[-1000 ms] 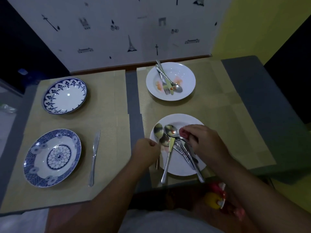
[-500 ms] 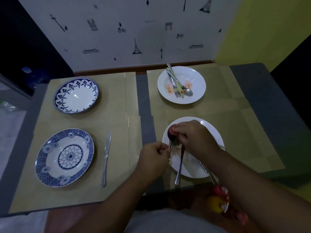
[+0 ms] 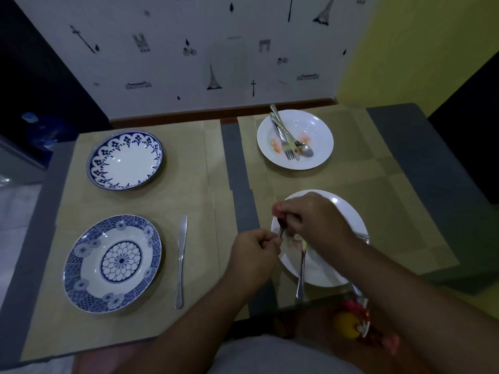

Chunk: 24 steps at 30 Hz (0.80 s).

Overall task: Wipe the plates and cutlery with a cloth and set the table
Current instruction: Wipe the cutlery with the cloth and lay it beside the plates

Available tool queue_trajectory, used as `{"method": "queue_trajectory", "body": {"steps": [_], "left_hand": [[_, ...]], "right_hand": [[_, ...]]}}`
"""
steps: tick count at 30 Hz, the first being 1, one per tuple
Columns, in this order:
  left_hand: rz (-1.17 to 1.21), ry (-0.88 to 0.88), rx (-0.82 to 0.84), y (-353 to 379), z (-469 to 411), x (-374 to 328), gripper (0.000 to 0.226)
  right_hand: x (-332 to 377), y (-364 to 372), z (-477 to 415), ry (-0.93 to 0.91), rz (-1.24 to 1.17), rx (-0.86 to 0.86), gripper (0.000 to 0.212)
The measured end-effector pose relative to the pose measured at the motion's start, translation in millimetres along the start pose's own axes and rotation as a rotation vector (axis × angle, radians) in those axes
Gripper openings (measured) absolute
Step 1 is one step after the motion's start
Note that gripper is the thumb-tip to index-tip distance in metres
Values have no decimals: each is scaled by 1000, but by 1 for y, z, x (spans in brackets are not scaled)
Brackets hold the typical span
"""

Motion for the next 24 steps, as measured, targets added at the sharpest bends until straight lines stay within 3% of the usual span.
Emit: {"method": "queue_trajectory", "body": {"steps": [3, 9, 14, 17, 24], "left_hand": [[47, 4, -31, -9, -2, 1, 19], [89, 8, -28, -18, -2, 8, 20], [96, 51, -10, -24, 3, 4, 23], [111, 49, -40, -28, 4, 3, 25], [260, -3, -23, -31, 1, 4, 22]], "right_hand": [[15, 16, 11, -87, 10, -20, 30], [8, 24, 10, -10, -47, 48, 39], [6, 13, 1, -103, 65, 42, 38], [-5, 11, -8, -60, 119, -14, 42], [17, 28, 0, -97, 83, -2, 37]]}}
Point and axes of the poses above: each hand's wrist, its own z-axis away from the middle knuckle, its own y-axis out of the palm, x = y × z, the point moved 3 cm from there along -z, towards the middle knuckle, and after that the axes turned 10 degrees about x, right-handed, at the moved point
